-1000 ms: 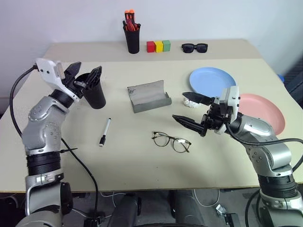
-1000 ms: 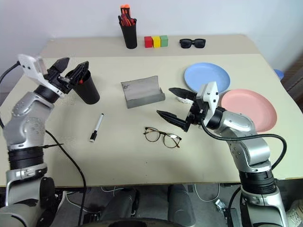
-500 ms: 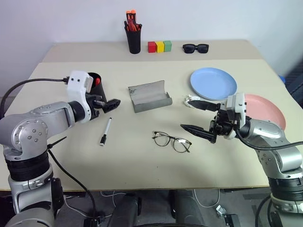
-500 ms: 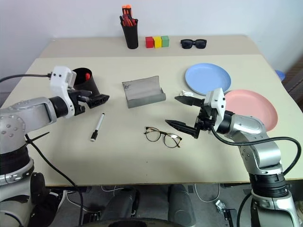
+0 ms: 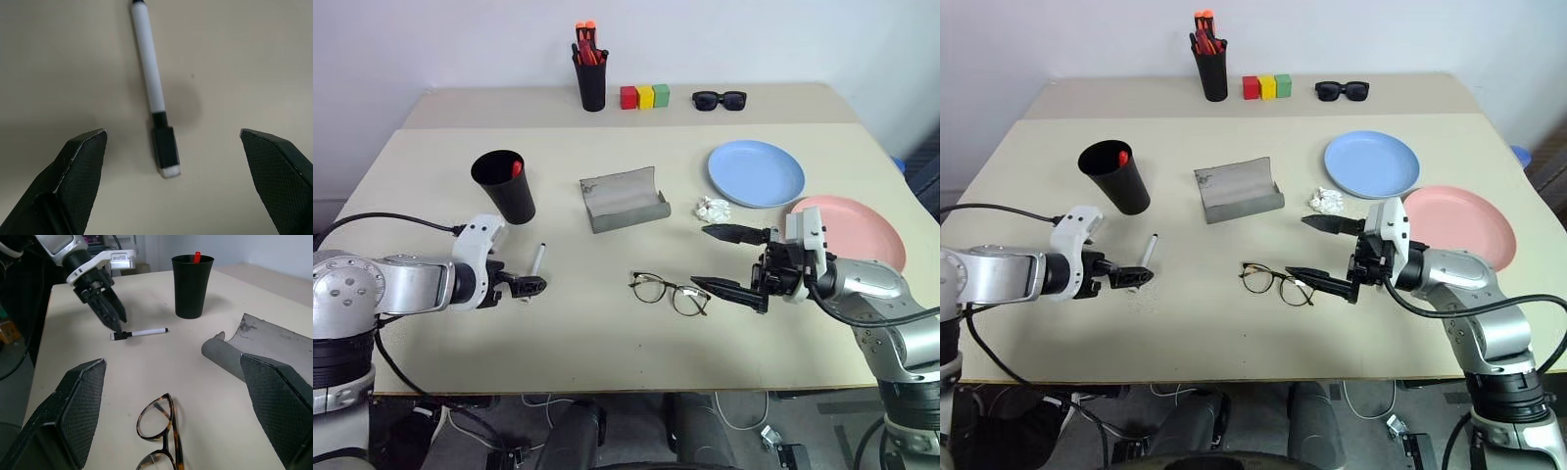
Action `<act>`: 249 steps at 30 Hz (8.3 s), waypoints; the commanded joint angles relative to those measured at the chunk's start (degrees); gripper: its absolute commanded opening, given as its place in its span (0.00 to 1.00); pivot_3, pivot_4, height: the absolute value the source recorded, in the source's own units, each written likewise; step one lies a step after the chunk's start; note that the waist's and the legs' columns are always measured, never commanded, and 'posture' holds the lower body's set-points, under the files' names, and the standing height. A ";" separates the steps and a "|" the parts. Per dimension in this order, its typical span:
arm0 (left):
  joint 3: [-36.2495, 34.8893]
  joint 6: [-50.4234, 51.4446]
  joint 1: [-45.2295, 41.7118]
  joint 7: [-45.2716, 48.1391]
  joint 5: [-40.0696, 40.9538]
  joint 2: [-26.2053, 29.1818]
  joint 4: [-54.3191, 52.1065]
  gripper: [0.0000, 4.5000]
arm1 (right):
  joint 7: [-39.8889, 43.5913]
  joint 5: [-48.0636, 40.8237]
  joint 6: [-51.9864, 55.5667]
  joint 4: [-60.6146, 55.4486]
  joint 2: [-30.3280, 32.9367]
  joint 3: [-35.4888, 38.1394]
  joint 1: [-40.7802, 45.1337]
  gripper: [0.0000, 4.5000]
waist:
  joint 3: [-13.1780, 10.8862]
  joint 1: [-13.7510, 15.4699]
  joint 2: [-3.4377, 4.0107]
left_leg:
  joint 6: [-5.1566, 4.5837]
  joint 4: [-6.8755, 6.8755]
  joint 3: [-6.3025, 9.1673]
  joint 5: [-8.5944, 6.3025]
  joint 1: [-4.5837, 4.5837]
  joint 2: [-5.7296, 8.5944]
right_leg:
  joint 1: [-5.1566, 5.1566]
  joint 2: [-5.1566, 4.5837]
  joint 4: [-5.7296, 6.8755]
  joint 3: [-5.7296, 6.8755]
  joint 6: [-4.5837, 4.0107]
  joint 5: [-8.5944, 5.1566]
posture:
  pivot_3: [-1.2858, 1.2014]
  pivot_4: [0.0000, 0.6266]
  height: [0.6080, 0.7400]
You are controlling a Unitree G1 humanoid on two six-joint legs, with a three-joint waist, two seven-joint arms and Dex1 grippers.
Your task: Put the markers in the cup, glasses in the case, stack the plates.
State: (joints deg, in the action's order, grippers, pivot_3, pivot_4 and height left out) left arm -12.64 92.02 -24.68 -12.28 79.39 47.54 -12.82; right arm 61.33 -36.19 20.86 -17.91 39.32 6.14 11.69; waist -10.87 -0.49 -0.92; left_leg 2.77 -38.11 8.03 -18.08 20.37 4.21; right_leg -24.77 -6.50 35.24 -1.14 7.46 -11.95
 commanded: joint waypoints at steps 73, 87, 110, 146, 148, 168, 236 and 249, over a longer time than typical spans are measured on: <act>-8.11 -91.52 -6.59 38.01 -53.25 -19.98 26.89 0.00 | -7.49 -2.39 -0.28 -0.54 -5.75 1.44 6.67 0.99 | 0.06 -0.07 0.11 | 0.02 -0.01 -0.14 0.03 0.02 -0.03 | 0.02 0.05 -0.13 0.01 0.03 0.04 | 0.52 0.24 1.00; -7.65 -92.81 -5.66 39.33 -53.94 -20.73 26.65 1.00 | -7.13 -1.77 -0.07 -1.00 -5.66 1.20 6.31 0.99 | 0.06 -0.08 0.11 | 0.02 -0.01 -0.12 0.02 0.02 -0.03 | 0.02 0.05 -0.13 0.02 0.03 0.04 | 0.52 0.24 1.00; 17.82 -68.18 -16.56 46.78 -59.40 -29.54 28.66 1.00 | -8.86 -0.28 -1.69 -1.51 -6.43 2.25 4.39 0.99 | 0.06 -0.10 0.13 | -0.01 -0.02 -0.10 0.01 0.01 0.00 | 0.07 0.07 -0.15 0.02 0.07 0.06 | 0.52 0.24 1.00; 18.03 -60.66 -18.06 78.39 -57.81 -17.05 32.30 0.01 | -8.68 1.47 -3.05 -1.13 -6.35 1.56 3.66 0.99 | 0.06 -0.47 0.13 | -0.01 -0.03 -0.10 0.01 0.01 -0.01 | 0.04 0.07 -0.10 0.03 0.07 0.06 | 0.52 0.24 1.00; 18.50 -61.40 -19.04 83.44 -57.76 -14.48 34.21 0.01 | -8.60 1.59 -3.14 -0.99 -6.36 1.43 3.77 0.99 | 0.06 -0.35 0.14 | -0.02 -0.02 -0.10 0.01 0.02 -0.01 | 0.03 0.07 -0.09 0.03 0.07 0.06 | 0.52 0.24 1.00; 13.14 -68.50 -24.72 61.73 -63.15 -29.56 47.11 0.76 | -9.04 1.59 -2.54 -1.55 -5.94 1.69 3.01 0.99 | 0.04 -0.21 0.11 | -0.08 -0.06 -0.13 -0.02 0.05 0.00 | -0.04 0.06 -0.04 0.00 0.08 0.07 | 0.52 0.24 1.00; 22.32 -69.41 -28.40 86.78 -70.11 -28.13 56.32 0.57 | -10.52 3.75 -4.15 -1.81 -6.72 0.78 2.27 0.99 | 0.03 -0.30 0.08 | -0.17 -0.14 -0.15 -0.06 0.06 0.04 | 0.02 0.05 -0.04 0.00 0.13 0.08 | 0.52 0.24 1.00; 23.64 -72.20 -30.99 98.80 -69.94 -24.15 57.01 0.00 | -10.61 3.95 -4.49 -1.45 -6.83 0.35 2.58 0.99 | 0.03 -0.36 0.08 | -0.17 -0.13 -0.15 -0.06 0.06 0.03 | 0.02 0.06 -0.04 0.01 0.13 0.08 | 0.52 0.24 1.00</act>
State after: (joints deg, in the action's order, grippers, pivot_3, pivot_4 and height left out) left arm 11.07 21.66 -53.22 82.47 8.75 22.04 44.97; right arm 50.67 -31.95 17.58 -18.20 32.60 5.91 13.88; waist -10.85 -0.85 -0.84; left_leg 2.60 -38.24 7.88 -18.14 20.43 4.24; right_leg -24.75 -6.44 35.20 -1.13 7.59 -11.87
